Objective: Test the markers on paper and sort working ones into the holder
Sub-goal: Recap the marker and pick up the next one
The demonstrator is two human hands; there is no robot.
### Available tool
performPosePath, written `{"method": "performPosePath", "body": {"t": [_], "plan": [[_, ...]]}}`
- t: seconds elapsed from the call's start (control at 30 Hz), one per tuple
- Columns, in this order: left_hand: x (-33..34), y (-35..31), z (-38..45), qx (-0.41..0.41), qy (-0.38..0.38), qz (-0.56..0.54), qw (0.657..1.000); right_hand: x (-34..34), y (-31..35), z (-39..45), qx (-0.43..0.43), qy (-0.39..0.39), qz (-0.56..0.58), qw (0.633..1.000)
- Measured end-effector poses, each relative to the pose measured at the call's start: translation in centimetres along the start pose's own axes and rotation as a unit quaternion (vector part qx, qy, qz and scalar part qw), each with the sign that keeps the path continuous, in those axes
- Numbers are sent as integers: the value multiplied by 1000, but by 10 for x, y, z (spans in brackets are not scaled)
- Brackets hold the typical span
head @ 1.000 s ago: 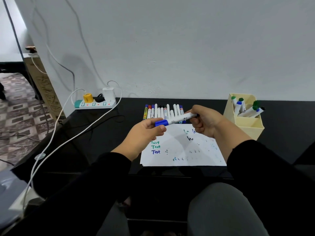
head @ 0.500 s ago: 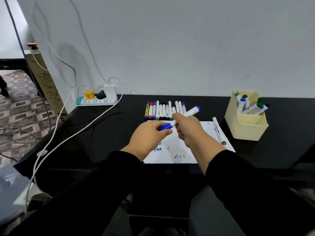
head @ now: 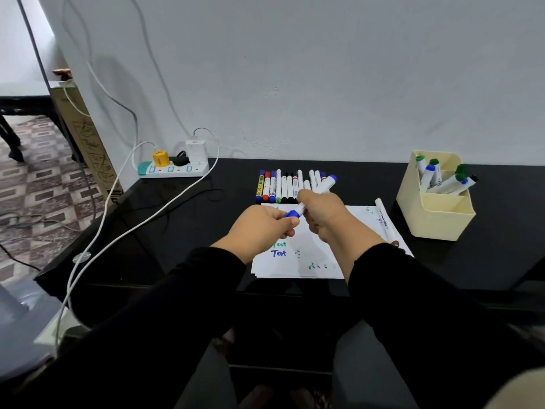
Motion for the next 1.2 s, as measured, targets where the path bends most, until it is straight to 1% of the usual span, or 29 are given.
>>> {"method": "performPosePath", "body": {"t": [0.1,0.17,0.2,0.3,0.4,0.5,0.63,0.77,0.87,0.97,1.03,1.2], "plan": [[-9,6,-6,29,-51,159,986,-18,3,12,10,-71,23,997],[-17,18,-10,24,-67,183,981,-42,5,19,28,-109,50,992],[-21,25,-11,13,-72,176,982,-50,5,20,40,-110,56,992],[-19,34,-8,-12,-64,149,987,-45,1,17,45,-80,63,994],[-10,31,-4,-5,-67,135,989,-28,-3,13,42,-46,73,995],[-8,33,1,1,-84,131,988,-29,1,11,33,-42,89,995],[-11,48,8,-25,-119,142,982,-30,-3,9,0,-22,89,996],[-9,73,16,-33,-149,151,977,-27,-25,4,-49,18,47,998],[-3,94,26,-28,-159,158,974,-22,-42,5,-72,8,-2,997],[3,104,32,-34,-142,186,971,-18,-47,2,-98,-7,-40,994],[7,108,38,-41,-128,219,966,-13,-51,5,-100,1,-69,993],[12,112,40,-46,-115,232,965,-8,-56,6,-115,8,-100,988]]}}
Point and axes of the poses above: each hand's wrist, its own z-axis towards the middle knuckle, its own x-axis out of the palm, y = z × x, the point moved 4 cm from there along z, towards the middle knuckle, and after that the axes turned 10 degrees about z, right-handed, at the moved point
